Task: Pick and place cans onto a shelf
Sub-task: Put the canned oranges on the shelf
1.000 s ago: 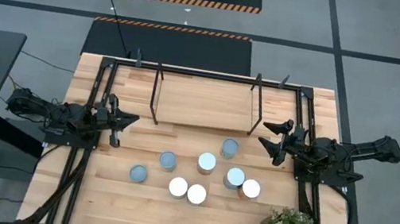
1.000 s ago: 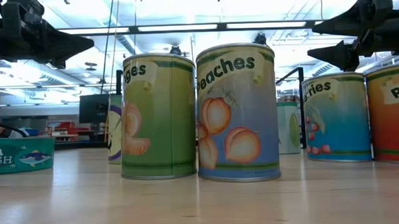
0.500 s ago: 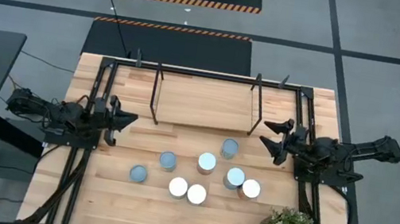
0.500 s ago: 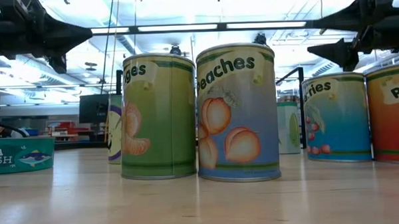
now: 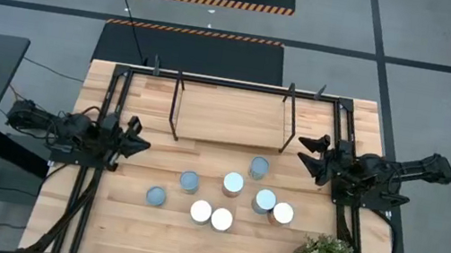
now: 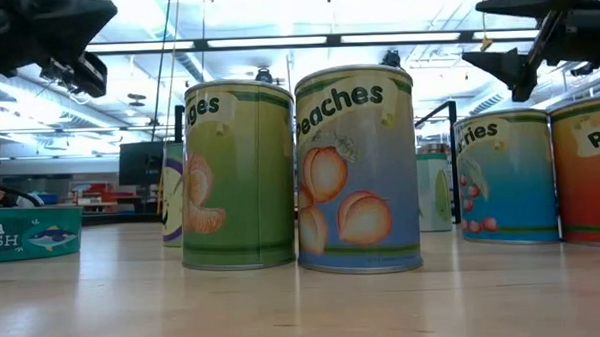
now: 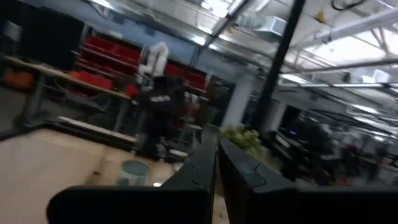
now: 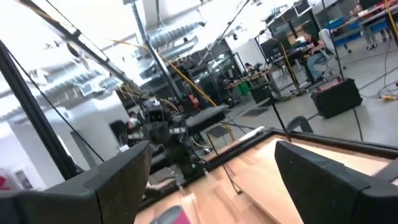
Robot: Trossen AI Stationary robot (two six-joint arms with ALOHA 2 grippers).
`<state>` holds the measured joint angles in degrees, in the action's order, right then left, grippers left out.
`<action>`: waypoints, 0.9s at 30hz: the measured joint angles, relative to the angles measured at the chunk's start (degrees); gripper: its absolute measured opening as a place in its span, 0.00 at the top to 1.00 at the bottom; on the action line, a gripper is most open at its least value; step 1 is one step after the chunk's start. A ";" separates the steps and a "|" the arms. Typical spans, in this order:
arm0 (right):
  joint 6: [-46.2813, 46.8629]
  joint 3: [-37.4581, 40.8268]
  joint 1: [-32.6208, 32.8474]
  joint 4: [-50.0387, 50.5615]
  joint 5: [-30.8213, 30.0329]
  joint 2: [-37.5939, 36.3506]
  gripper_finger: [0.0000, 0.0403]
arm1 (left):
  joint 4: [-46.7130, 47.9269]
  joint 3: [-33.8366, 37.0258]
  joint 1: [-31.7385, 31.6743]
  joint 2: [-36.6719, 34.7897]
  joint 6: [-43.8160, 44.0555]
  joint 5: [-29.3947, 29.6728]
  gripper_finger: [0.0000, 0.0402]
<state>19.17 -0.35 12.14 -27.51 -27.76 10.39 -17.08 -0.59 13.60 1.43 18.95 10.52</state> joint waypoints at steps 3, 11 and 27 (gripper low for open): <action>-3.97 0.00 0.00 -2.47 -3.43 0.08 0.13 | 0.46 -1.68 -0.04 3.72 -0.04 -1.27 0.94; -8.80 0.01 -0.74 -7.88 -12.57 0.08 0.13 | -0.07 -9.46 0.00 18.75 -9.06 -1.36 0.94; -11.04 -2.57 -3.25 -1.05 6.50 8.76 0.13 | 0.30 -21.94 1.66 51.29 -11.46 0.52 0.52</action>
<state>8.14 -2.92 8.89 -28.56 -21.26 19.15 -16.77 -22.53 15.26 52.72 7.49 11.04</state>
